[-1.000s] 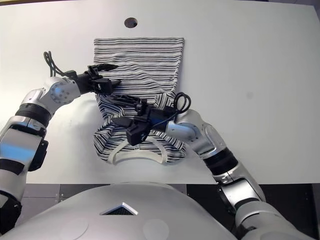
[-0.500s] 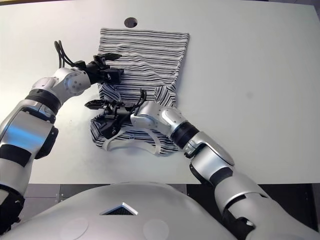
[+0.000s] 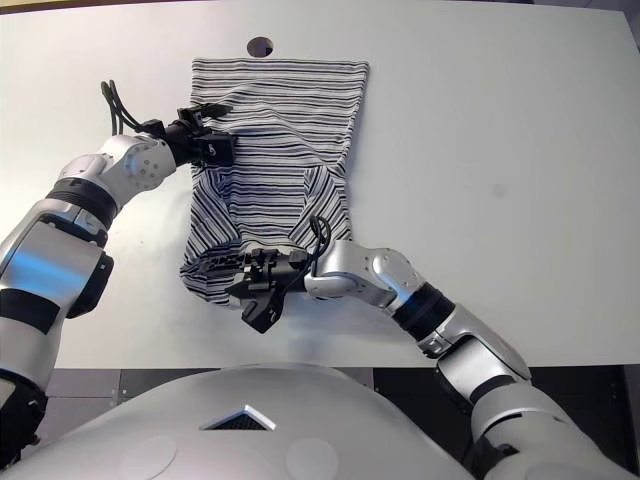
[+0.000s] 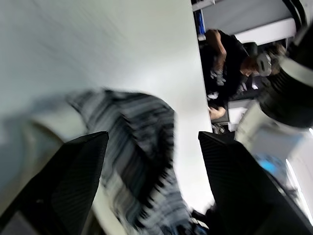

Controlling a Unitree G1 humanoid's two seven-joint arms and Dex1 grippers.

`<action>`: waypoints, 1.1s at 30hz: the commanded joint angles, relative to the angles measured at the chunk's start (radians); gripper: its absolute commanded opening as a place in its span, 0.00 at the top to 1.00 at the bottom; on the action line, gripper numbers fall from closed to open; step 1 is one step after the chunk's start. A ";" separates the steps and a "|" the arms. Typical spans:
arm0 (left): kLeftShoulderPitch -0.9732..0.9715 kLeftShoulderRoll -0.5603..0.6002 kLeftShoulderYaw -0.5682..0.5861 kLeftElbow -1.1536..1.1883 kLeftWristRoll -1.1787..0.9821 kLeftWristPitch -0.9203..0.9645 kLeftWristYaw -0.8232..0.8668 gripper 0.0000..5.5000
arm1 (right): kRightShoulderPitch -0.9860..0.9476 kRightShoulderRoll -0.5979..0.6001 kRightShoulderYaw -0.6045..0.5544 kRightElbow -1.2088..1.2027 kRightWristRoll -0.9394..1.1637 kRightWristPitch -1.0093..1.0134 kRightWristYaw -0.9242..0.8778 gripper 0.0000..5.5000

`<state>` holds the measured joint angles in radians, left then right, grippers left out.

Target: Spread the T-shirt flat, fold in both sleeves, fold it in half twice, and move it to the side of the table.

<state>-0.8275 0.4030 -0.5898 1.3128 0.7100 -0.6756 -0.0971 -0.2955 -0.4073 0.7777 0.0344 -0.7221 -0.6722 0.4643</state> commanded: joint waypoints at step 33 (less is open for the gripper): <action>1.229 0.662 0.448 -1.283 -0.391 -0.166 -0.549 0.53 | 0.504 -0.587 -0.480 -0.267 0.297 0.047 0.308 0.38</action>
<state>0.4400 1.0790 -0.1198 -0.0186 0.2733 -0.8591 -0.6282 0.2229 -1.0067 0.2739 -0.2648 -0.3981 -0.6301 0.7537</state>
